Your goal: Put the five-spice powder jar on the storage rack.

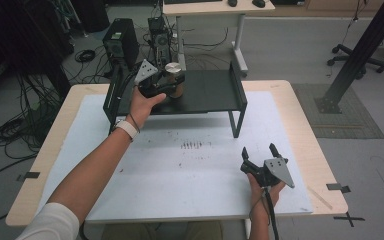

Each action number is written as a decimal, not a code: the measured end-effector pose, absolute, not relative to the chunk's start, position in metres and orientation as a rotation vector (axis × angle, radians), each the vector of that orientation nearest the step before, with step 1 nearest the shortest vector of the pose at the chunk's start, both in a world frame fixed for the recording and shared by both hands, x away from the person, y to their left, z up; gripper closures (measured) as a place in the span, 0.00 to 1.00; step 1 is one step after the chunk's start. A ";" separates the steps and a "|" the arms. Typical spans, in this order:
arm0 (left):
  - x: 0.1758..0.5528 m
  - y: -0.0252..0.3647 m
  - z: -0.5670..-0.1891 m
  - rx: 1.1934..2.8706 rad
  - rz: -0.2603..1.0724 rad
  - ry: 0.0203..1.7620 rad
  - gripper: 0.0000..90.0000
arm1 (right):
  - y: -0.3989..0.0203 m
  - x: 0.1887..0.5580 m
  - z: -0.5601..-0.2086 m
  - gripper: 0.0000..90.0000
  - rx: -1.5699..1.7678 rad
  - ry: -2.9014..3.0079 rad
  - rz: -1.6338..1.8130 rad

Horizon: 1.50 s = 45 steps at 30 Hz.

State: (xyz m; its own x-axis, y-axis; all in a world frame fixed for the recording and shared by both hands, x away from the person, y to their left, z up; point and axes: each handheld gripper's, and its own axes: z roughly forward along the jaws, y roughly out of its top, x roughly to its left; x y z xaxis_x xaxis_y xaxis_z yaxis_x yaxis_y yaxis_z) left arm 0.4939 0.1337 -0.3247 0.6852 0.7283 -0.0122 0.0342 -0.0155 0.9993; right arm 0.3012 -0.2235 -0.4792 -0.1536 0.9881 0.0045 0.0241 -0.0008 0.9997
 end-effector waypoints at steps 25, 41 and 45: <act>0.494 0.137 -0.319 1.448 0.616 0.687 0.29 | -0.223 0.301 -0.479 0.09 1.151 1.338 1.312; 0.484 0.147 -0.309 1.387 0.610 0.692 0.10 | -0.223 0.301 -0.479 0.08 1.152 1.338 1.312; 0.478 0.150 -0.305 1.365 0.608 0.690 0.04 | -0.223 0.301 -0.479 0.09 1.153 1.339 1.311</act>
